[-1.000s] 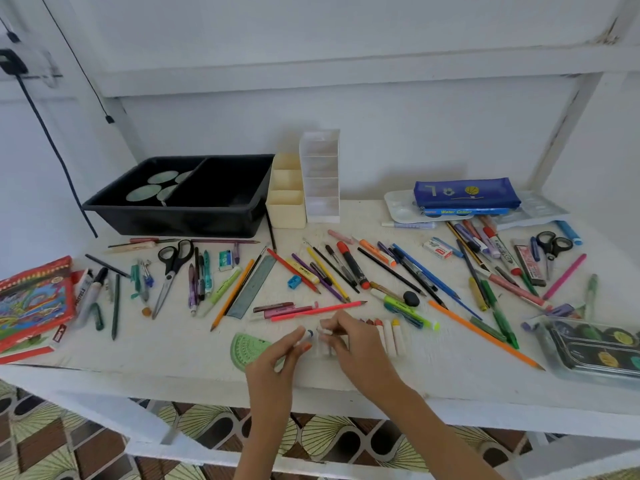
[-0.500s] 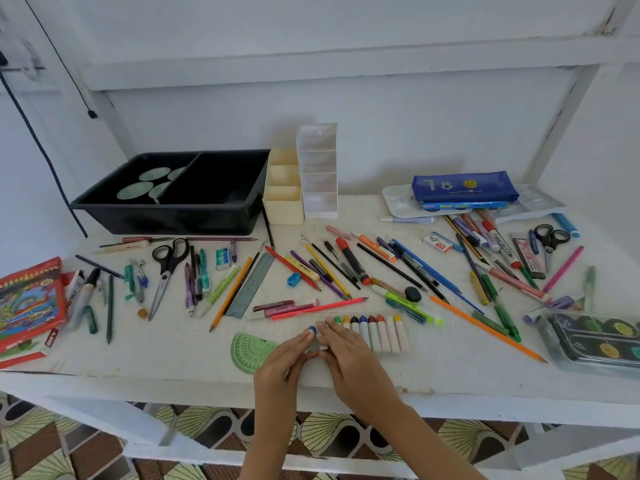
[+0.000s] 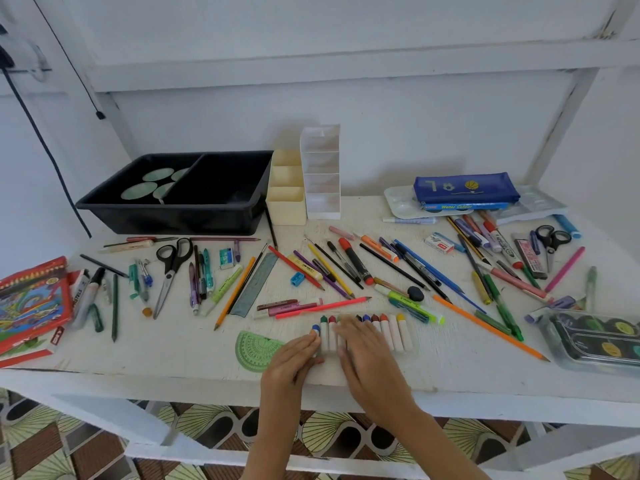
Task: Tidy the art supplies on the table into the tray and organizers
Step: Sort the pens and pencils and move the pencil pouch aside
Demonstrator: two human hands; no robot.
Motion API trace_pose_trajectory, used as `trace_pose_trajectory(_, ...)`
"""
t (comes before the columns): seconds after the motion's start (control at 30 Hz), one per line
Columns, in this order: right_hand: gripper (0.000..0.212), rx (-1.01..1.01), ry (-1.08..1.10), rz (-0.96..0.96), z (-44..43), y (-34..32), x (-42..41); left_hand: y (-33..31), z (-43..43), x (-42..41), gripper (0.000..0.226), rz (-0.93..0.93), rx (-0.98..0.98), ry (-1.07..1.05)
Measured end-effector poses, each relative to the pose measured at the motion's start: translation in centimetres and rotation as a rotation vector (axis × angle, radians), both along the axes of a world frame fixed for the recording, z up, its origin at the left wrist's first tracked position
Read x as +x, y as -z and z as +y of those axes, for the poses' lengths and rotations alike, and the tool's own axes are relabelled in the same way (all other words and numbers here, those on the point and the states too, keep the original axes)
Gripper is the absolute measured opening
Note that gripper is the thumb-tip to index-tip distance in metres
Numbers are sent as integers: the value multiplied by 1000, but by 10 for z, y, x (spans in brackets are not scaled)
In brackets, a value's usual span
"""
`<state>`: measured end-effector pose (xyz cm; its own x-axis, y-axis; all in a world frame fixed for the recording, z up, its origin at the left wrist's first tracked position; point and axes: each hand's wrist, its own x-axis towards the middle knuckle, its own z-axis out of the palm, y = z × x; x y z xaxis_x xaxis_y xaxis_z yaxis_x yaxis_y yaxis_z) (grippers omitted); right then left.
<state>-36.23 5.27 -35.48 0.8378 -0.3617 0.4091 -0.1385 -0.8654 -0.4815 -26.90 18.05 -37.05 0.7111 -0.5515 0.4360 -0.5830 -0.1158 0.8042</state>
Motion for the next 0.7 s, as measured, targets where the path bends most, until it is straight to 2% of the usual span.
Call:
trace_pose_trajectory(0.13, 47, -19, 180, 59, -24, 2, -13, -3, -2, -2, 50, -122, 59, -13)
trace_pose_trajectory(0.27, 56, -183, 183, 208, -29, 6, -11, -5, -2, 1, 44, -208, 156, 7)
trace_pose_trajectory(0.47, 52, -192, 178, 204, -29, 8, -11, -9, 0, 4, 44, -296, 281, 54)
trace_pose_trajectory(0.53, 48, -112, 162, 90, -29, 7, -12, -12, -1, 3, 45, -301, 288, 59)
trace_pose_trajectory(0.57, 45, 5, 181, -5, -29, 4, -14, -13, -1, 2, 44, -292, 286, 60)
trace_pose_trajectory(0.63, 39, 280, 307, -221, -33, -4, -24, -14, -1, 2, 44, -284, 281, 59)
trace_pose_trajectory(0.7, 36, 429, 457, -329, -42, -11, -37, -13, 0, 2, 45, -279, 284, 60)
